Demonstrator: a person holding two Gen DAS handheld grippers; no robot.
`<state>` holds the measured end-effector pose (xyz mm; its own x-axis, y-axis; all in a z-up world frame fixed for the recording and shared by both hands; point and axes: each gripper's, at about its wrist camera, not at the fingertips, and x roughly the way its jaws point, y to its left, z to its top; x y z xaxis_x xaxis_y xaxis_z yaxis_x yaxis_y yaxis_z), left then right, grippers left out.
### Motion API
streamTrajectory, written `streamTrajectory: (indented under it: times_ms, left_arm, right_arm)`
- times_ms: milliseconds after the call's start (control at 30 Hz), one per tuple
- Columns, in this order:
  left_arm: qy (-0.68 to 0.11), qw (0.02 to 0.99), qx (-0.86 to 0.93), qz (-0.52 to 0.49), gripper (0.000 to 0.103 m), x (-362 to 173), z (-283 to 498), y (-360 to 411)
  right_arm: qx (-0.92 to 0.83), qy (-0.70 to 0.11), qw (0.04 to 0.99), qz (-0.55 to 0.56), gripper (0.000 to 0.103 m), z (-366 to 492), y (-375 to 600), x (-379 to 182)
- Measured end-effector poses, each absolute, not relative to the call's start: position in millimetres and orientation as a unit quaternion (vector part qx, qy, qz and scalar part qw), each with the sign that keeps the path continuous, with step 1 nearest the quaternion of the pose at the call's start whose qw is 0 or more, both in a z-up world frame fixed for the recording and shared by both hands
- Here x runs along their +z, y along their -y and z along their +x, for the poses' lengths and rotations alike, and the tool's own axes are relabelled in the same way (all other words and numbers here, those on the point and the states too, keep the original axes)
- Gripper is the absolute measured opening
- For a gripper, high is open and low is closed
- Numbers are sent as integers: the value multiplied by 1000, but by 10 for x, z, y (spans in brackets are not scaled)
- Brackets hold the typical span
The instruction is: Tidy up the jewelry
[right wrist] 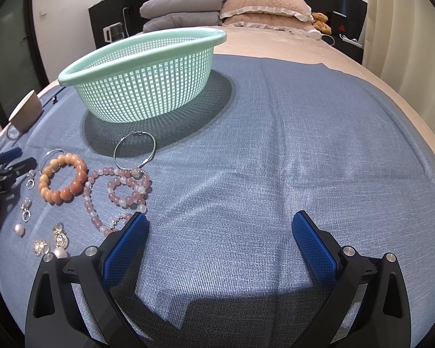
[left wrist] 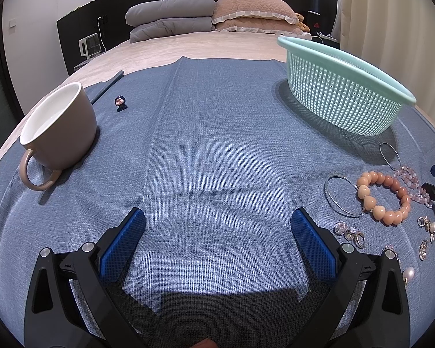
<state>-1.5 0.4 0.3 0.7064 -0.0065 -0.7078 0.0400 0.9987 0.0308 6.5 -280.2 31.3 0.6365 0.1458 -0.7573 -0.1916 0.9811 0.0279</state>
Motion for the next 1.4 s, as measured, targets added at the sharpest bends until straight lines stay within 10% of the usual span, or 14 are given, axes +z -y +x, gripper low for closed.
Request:
streamTrajectory:
  times_ms: [1400]
  left_arm:
    - [-329,937,-108,31,89,342,-146,285]
  right_arm:
    - [151,-351,924,-5,94,115,2380,703]
